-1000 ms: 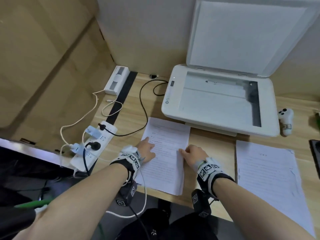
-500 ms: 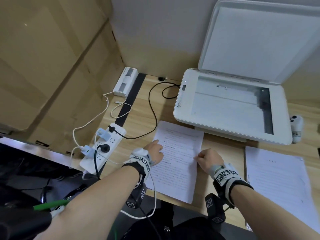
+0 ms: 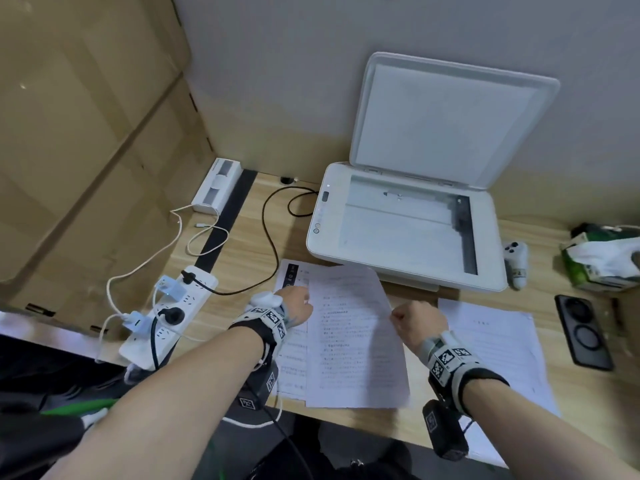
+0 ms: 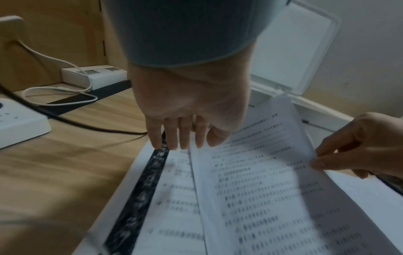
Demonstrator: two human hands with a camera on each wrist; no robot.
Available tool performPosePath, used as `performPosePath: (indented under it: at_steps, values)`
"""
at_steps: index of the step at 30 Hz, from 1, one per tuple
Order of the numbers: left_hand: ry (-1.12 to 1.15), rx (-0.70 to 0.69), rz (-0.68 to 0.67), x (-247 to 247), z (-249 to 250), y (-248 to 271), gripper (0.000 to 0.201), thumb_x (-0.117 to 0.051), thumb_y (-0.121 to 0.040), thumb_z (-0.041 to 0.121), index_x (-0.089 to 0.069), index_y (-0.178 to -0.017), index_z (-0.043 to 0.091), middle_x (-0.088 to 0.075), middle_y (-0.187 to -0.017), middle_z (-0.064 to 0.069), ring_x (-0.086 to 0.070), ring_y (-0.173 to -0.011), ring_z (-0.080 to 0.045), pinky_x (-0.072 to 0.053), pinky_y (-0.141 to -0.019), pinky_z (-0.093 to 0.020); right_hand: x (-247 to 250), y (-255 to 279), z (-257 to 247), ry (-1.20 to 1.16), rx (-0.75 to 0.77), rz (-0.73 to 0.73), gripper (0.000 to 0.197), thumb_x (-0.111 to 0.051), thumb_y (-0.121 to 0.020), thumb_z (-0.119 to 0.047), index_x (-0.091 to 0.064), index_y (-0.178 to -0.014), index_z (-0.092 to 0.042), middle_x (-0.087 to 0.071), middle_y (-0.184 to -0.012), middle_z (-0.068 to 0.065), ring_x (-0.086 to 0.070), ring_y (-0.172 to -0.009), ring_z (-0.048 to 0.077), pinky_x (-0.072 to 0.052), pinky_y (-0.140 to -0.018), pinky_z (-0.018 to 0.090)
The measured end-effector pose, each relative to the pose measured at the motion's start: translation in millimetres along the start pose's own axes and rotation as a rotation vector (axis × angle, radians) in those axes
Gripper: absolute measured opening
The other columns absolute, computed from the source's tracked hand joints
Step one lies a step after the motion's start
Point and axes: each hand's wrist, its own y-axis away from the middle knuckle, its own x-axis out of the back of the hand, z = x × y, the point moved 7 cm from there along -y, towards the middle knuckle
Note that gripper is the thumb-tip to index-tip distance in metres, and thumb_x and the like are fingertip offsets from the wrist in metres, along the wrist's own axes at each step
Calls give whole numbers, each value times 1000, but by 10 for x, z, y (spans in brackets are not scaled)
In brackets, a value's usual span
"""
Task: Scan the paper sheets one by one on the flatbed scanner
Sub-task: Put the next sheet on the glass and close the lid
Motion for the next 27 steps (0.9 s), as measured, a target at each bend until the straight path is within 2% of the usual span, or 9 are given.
performPosePath:
  at_steps: [2, 6, 10, 14, 18, 20, 23, 25, 27]
  values:
    - [103, -41, 42, 100, 163, -7, 19, -44, -93, 18, -62, -98, 20, -64, -106, -8, -52, -89, -21, -38, -76, -26, 136, -9, 6, -6, 33, 39, 27, -49, -92, -35, -61, -74, -18, -68, -80, -2, -62, -74, 28, -43, -58, 27]
    - [211, -162, 90, 375, 669, 64, 31, -49, -93, 15, -73, -112, 18, -69, -118, 3, -63, -109, -19, -48, -91, -26, 522, -15, 8, -42, 97, 143, 20, -49, -94, -28, -67, -87, -22, -71, -89, 4, -65, -85, 35, -40, -61, 29]
    - [296, -260, 206, 717, 1063, 83, 31, -49, -91, 16, -73, -109, 23, -72, -112, 5, -64, -102, -14, -52, -93, -32, 927, -172, 25, -142, 129, 238, 19, -48, -98, -27, -66, -102, -24, -71, -101, 6, -63, -90, 34, -40, -66, 32]
    - [274, -359, 298, 936, 1239, 70, 33, -47, -95, 15, -65, -123, 18, -63, -127, 2, -57, -116, -15, -45, -103, -35, 1117, -372, -64, -174, 175, 248, 20, -43, -99, -22, -60, -110, -25, -69, -109, 2, -63, -95, 29, -44, -72, 32]
    - [139, -383, 269, 880, 1190, -81, 40, -44, -95, 16, -58, -132, 19, -51, -142, 1, -46, -132, -19, -37, -110, -39, 1117, -463, -96, -226, 164, 249, 31, -44, -95, -14, -55, -122, -22, -65, -123, 5, -63, -101, 30, -50, -80, 35]
    - [34, -372, 182, 787, 1152, -189, 48, -41, -97, 18, -46, -145, 17, -35, -156, 0, -31, -144, -20, -28, -117, -38, 1067, -490, -117, -243, 185, 234, 44, -49, -93, -14, -47, -137, -18, -56, -136, 7, -62, -108, 30, -51, -86, 36]
    - [-161, -354, 52, 655, 1107, -321, 57, -32, -103, 25, -18, -156, 13, -5, -165, -6, -7, -152, -22, -13, -122, -35, 926, -529, -90, -253, 180, 173, 71, -56, -92, -14, -23, -154, -11, -26, -160, 9, -46, -133, 30, -43, -103, 37]
    - [-263, -361, 45, 620, 1103, -435, 57, -26, -105, 28, -10, -157, 10, 4, -165, -10, 2, -152, -24, -11, -123, -37, 843, -607, 30, -252, 112, 154, 78, -57, -93, -16, -14, -157, -8, -9, -166, 8, -29, -146, 29, -33, -115, 37]
    - [-318, -346, 96, 595, 1100, -476, 58, -23, -105, 31, -7, -157, 9, 7, -164, -13, 4, -152, -26, -12, -122, -40, 759, -612, 172, -223, 54, 145, 73, -54, -96, -23, -15, -156, -7, -8, -166, 10, -21, -149, 29, -26, -119, 38]
